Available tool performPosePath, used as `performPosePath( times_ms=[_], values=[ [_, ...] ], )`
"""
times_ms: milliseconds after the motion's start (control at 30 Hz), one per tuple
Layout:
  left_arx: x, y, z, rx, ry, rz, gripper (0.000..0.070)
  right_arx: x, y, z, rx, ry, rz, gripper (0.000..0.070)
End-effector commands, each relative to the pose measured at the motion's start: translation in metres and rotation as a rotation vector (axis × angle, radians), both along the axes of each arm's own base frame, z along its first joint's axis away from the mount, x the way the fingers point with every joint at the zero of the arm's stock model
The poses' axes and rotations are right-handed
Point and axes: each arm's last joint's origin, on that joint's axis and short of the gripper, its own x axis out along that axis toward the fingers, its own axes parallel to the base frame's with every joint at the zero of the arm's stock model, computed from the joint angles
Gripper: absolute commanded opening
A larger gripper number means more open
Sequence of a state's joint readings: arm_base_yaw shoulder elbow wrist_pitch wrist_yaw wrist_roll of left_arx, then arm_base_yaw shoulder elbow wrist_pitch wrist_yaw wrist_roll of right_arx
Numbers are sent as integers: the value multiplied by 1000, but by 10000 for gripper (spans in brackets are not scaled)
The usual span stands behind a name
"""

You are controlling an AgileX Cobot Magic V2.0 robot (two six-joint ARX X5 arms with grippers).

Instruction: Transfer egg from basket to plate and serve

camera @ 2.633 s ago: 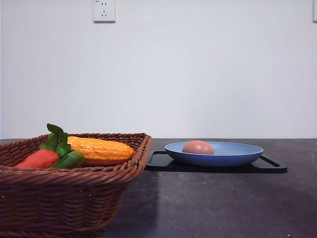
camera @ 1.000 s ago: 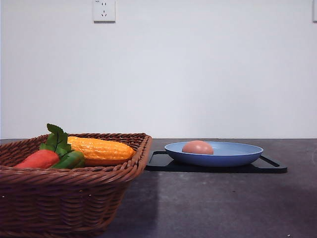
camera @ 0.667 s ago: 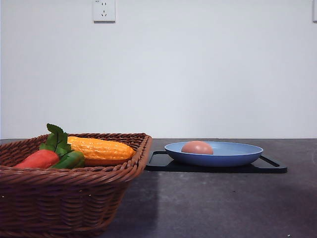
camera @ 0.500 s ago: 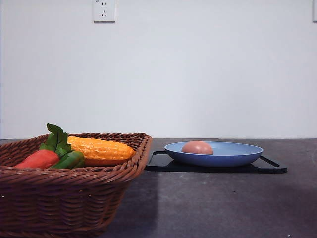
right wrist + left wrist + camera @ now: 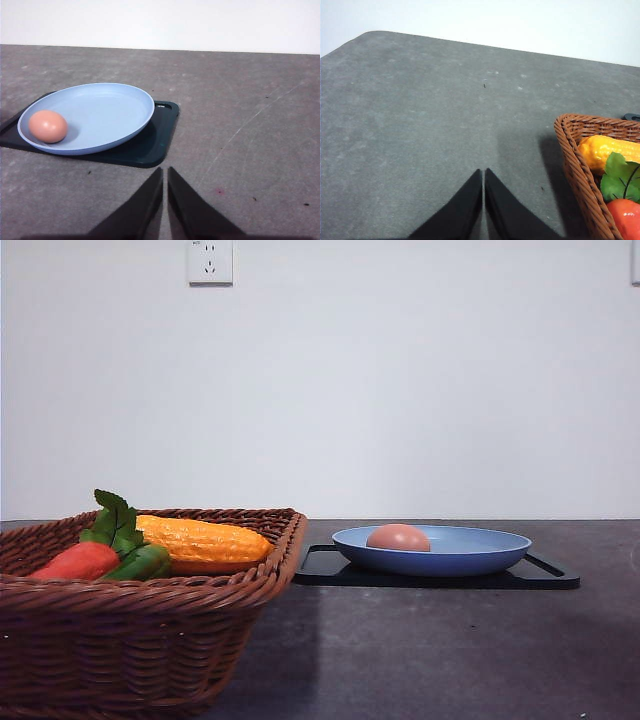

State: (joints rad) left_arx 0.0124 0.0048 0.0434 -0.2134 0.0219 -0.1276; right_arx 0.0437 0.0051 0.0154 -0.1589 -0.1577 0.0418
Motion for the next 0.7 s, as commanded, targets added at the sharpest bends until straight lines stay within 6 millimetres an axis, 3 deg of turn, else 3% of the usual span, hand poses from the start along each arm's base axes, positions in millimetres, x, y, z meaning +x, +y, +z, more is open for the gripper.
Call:
performPosePath(
  times_ms=[0, 667],
  values=[
    [1, 0, -9, -9, 39, 2, 0, 0, 0, -2, 10, 7, -2, 0],
    [1, 0, -9, -9, 39, 2, 0, 0, 0, -2, 10, 7, -3, 0]
  ],
)
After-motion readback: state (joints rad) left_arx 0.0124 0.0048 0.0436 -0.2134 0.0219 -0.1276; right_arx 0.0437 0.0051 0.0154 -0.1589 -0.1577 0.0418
